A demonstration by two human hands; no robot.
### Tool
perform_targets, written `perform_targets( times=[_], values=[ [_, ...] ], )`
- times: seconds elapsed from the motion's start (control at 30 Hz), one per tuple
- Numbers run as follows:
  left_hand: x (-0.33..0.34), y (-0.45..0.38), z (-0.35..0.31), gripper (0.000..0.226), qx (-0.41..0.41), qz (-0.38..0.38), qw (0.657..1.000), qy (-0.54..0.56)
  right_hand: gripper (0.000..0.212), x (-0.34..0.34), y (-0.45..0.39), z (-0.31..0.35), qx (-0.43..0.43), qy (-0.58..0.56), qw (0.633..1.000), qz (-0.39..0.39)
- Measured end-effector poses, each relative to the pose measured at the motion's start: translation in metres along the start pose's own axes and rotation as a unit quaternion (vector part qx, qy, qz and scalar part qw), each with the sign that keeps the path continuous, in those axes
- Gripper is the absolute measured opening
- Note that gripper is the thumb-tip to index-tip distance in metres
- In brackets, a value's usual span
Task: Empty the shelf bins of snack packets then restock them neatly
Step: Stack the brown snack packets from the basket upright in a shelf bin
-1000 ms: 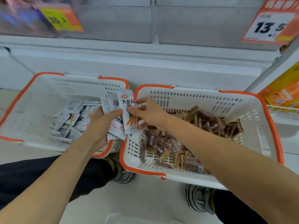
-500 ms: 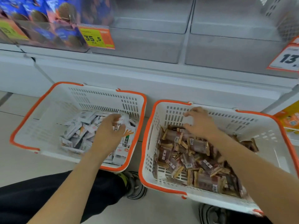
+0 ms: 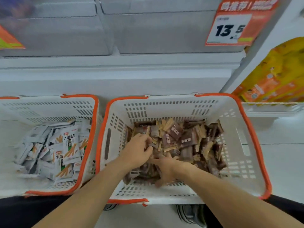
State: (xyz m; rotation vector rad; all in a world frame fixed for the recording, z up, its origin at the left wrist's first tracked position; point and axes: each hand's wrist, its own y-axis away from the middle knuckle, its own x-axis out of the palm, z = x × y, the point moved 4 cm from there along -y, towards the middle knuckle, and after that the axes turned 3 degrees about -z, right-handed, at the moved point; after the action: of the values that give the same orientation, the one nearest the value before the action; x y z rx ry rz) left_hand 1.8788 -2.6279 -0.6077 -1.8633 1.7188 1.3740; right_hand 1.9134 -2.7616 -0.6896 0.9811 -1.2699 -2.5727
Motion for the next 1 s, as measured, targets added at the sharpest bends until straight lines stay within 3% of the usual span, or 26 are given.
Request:
perform_targets(
  times=[0.07,0.1,0.17,0.23,0.3,0.37,0.43,0.5,0.67,0.87,1.0],
  values=[
    [0.017,-0.023,0.007,0.042,-0.002,0.005,0.998,-0.063,0.083,-0.019,0.006,-0.002,-0.012,-0.069,0.997,-0.012],
    [0.025,-0.034,0.012,0.05,0.001,0.005,0.996,-0.092,0.067,-0.039,0.01,-0.01,-0.01,-0.089,0.994,-0.06],
    [0.035,-0.056,0.02,0.061,0.016,-0.004,0.992,-0.125,0.048,-0.087,0.024,-0.043,0.035,-0.081,0.968,-0.235],
    [0.043,-0.079,0.019,0.071,0.029,-0.018,0.992,-0.118,0.064,-0.114,0.041,-0.096,0.156,-0.035,0.925,-0.344],
    [0.052,-0.101,0.009,0.079,0.034,-0.025,0.995,-0.087,0.097,-0.109,0.047,-0.139,0.28,-0.03,0.914,-0.294],
    [0.068,-0.118,-0.003,0.09,0.046,0.009,0.996,-0.082,0.121,-0.087,0.036,-0.15,0.315,-0.003,0.918,-0.242],
    [0.088,-0.125,-0.008,0.1,0.056,0.062,0.988,-0.128,0.128,-0.069,0.023,-0.139,0.322,0.001,0.92,-0.225],
    [0.1,-0.122,-0.003,0.102,0.047,0.091,0.978,-0.18,0.118,-0.056,0.012,-0.118,0.328,0.006,0.917,-0.227],
    [0.091,-0.096,0.01,0.09,0.038,0.069,0.973,-0.218,0.075,-0.052,0.01,-0.073,0.325,0.02,0.913,-0.247],
    [0.077,-0.043,0.043,0.073,0.029,0.101,0.956,-0.273,0.072,-0.021,0.019,-0.018,0.21,0.021,0.941,-0.265],
    [0.084,-0.008,0.064,0.041,0.022,0.159,0.97,-0.181,0.077,0.004,0.021,0.013,0.129,0.032,0.96,-0.245]
  ],
)
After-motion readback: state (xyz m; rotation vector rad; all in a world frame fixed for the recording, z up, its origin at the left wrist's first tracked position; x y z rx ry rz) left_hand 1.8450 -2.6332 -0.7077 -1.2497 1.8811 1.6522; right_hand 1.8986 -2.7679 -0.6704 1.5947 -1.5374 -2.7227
